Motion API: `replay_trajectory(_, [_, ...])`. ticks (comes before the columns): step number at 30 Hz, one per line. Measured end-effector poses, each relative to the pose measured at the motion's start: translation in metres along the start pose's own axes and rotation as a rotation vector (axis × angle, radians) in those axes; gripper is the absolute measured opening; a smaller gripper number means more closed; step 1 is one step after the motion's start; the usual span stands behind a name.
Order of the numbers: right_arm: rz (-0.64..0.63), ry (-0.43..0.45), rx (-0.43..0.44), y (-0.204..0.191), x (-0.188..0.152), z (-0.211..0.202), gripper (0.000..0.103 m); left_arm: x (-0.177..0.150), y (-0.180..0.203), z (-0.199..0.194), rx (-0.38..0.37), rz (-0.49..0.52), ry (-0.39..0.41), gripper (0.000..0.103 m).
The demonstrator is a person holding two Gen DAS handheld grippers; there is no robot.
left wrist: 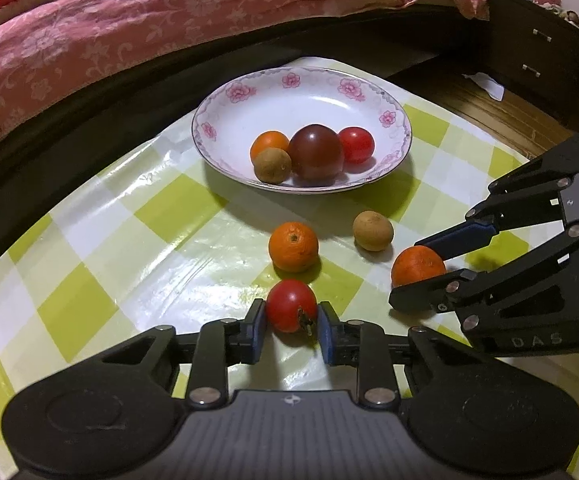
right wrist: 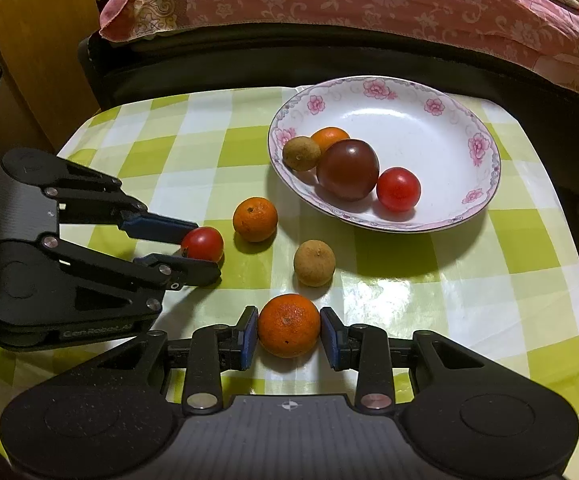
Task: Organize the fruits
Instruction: 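Grasp a red tomato with left tool while right tool holds the orange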
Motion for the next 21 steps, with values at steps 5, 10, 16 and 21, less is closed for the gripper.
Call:
replay_trajectory(5, [-0.007,-0.005,-0.013,-0.002,0.0,0.001,0.03,0.0,0.002,-0.001,0.009,-0.003,-0.003,0.034])
replay_trajectory(10, [-0.015,-0.008,-0.02,-0.003,0.0,0.002,0.03,0.001,0.003,-0.001,0.004,0.003,-0.011,0.034])
replay_trajectory(16, [-0.044,-0.007,-0.051,-0.006,0.0,0.0,0.029,0.003,0.003,-0.004,0.006,0.007,-0.008,0.034])
replay_trajectory(21, [-0.058,0.007,-0.074,-0.006,0.002,-0.003,0.029,0.006,0.004,-0.011,0.01,0.01,0.008,0.034])
Point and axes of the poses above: each gripper's, at about its wrist camera, not at the fingertips, and z roughly the way its jaws point, y to its right, x to its top, the point moved 1 cm from there along z, roughly the way its jaws point, and after that the axes turned 12 degrees about z, right-handed, at the moved point
